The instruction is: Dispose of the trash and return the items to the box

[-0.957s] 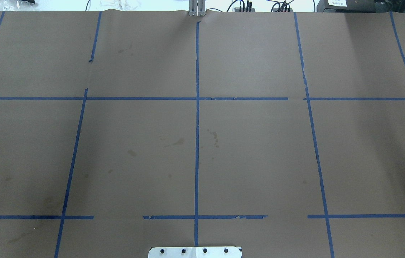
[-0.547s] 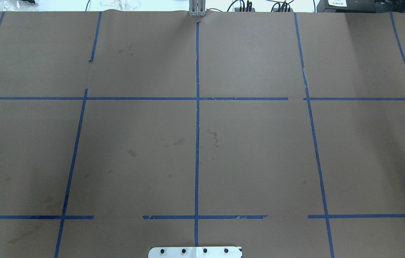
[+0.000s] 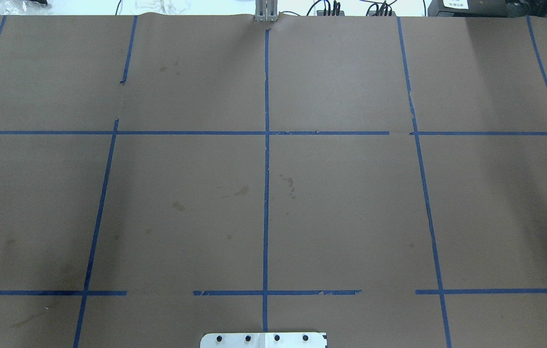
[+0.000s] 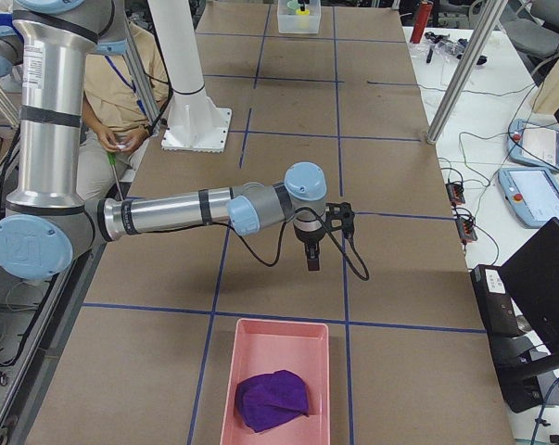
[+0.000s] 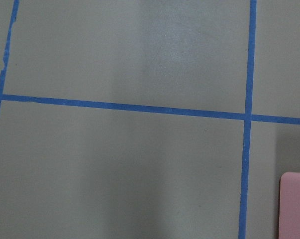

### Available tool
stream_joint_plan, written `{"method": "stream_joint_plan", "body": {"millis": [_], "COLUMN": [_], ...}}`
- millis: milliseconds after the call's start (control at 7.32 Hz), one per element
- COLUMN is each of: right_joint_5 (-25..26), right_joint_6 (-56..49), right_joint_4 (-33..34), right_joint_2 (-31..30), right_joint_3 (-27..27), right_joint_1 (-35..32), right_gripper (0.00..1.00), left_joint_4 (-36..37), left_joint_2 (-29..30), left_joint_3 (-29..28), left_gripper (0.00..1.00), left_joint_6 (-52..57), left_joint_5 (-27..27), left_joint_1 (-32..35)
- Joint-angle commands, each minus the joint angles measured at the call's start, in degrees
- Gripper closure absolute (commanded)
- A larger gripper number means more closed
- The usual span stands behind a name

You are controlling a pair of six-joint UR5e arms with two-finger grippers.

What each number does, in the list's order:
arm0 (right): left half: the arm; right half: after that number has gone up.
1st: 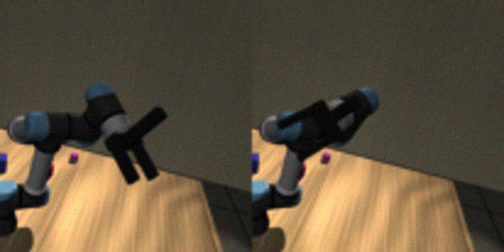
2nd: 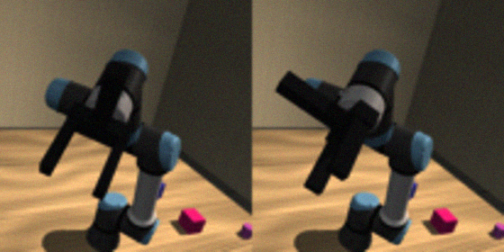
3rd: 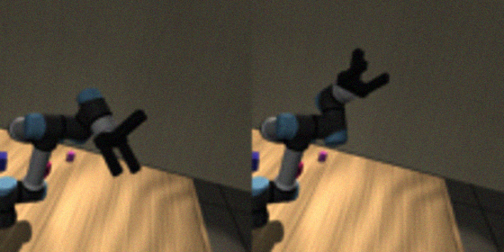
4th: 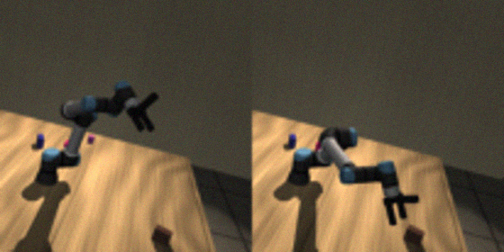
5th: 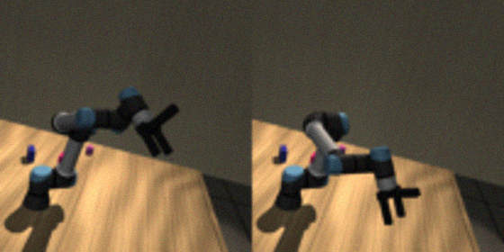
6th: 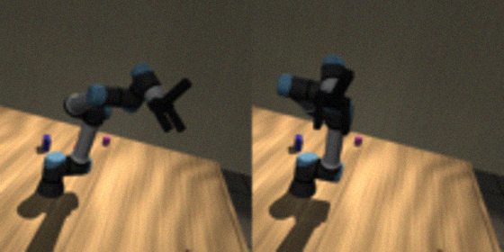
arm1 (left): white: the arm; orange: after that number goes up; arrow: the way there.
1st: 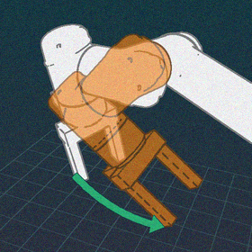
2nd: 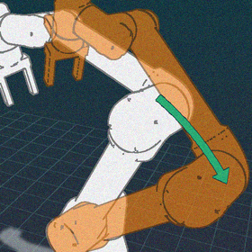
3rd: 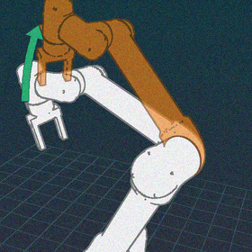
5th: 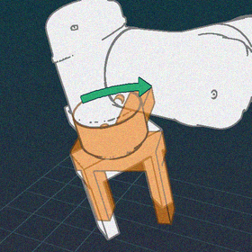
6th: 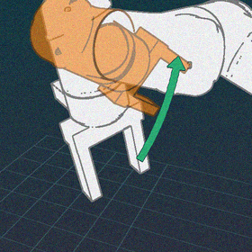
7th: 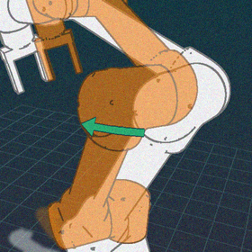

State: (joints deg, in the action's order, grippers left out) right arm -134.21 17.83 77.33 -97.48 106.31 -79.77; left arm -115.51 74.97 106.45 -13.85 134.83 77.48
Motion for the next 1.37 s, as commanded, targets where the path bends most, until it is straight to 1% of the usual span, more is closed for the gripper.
{"method": "stream_joint_plan", "body": {"millis": [0,137,273,410,547,683,820,957,1230], "right_joint_5": [-0.3,-0.3,-0.4,-0.4,-0.4,-0.4,-0.4,-0.3,-0.1], "right_joint_6": [-0.6,-1.1,-2.4,-2.6,-2.6,-2.6,-2.6,-2.7,-3.2], "right_joint_4": [0.2,0.3,0.4,0.4,0.5,0.5,0.5,0.5,0.6], "right_joint_2": [0.2,0.3,0.3,0.3,0.3,0.3,0.3,0.0,-0.2], "right_joint_3": [0.0,-0.4,-0.3,-0.2,-0.1,-0.1,-0.2,-0.2,0.0], "right_joint_1": [0.0,0.0,-0.1,-0.1,-0.1,-0.1,-0.2,-0.5,-0.5], "right_gripper": [0.00,0.00,0.00,0.00,0.00,0.00,0.00,0.00,0.00], "left_joint_4": [-0.1,4.8,11.6,21.4,26.7,28.6,28.2,28.2,28.1], "left_joint_2": [0.2,0.4,3.0,6.5,10.8,11.7,10.1,9.8,9.9], "left_joint_3": [-0.4,0.3,-0.4,-0.1,-1.9,-4.8,-4.9,-4.8,-4.1], "left_gripper": [0.01,0.01,0.01,0.01,0.01,0.01,0.00,0.00,0.00], "left_joint_6": [0.4,2.0,11.0,17.4,25.6,28.0,27.5,25.5,22.7], "left_joint_5": [0.0,-0.1,-0.3,-5.9,-9.8,-9.1,-4.4,0.9,4.5], "left_joint_1": [-0.3,-0.1,0.0,3.2,9.4,12.7,13.0,12.9,12.8]}}
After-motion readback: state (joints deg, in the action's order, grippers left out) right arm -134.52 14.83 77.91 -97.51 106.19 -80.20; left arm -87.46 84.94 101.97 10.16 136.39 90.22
